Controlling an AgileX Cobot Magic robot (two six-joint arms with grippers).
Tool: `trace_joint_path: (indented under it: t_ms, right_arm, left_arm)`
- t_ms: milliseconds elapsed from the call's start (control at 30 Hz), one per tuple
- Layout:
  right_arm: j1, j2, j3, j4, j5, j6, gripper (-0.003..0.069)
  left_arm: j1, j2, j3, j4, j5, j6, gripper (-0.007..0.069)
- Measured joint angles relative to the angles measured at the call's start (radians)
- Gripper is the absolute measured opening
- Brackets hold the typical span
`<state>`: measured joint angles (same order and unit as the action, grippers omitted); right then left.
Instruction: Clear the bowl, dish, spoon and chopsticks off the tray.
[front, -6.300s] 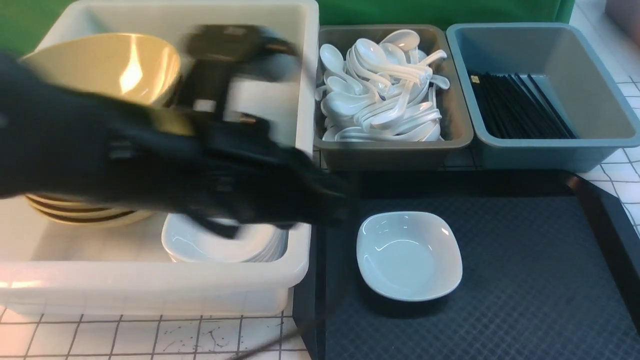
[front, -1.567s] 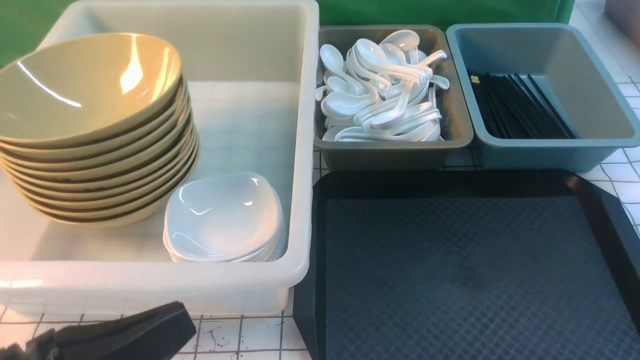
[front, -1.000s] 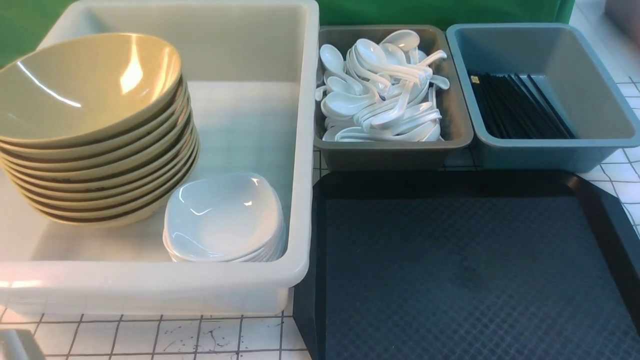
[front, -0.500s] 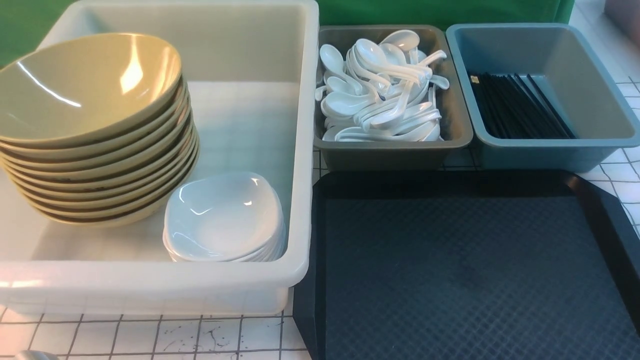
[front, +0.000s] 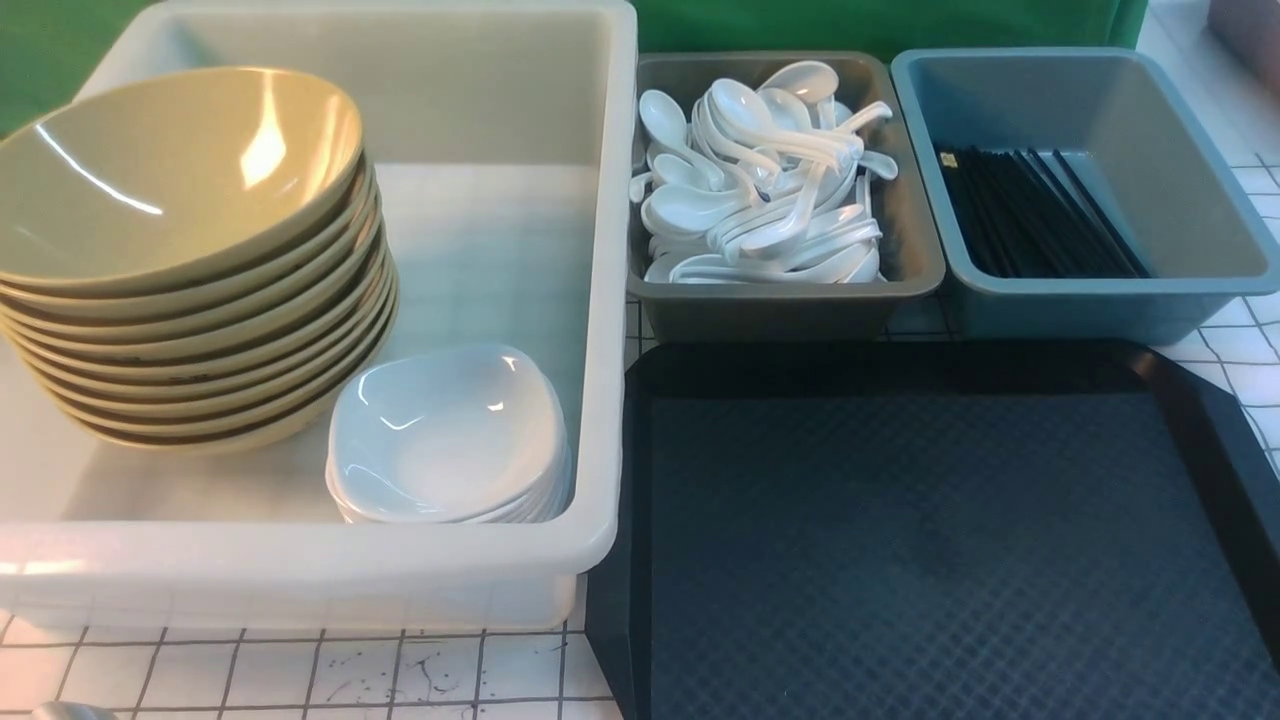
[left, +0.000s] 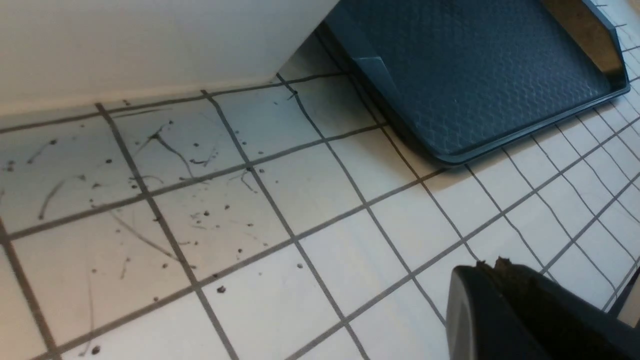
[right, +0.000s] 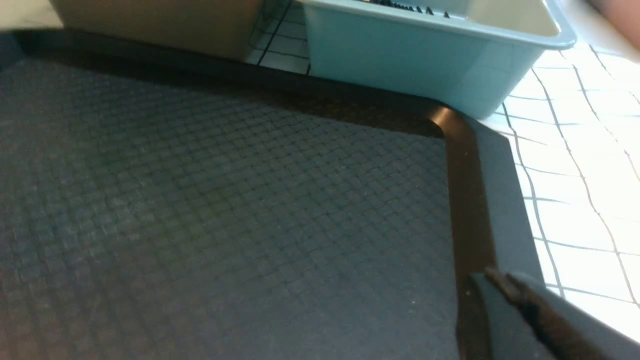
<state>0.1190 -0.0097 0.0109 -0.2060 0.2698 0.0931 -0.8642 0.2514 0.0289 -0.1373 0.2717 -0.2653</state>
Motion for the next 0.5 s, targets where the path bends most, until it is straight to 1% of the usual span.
trace_joint_path:
  t_ms: [500]
  right_arm:
    - [0.000,0.000,-0.001,0.002,0.001,-0.016,0.0025]
  left_arm:
    - [0.000,0.000,0.000,0.000,0.000,-0.001,-0.0001]
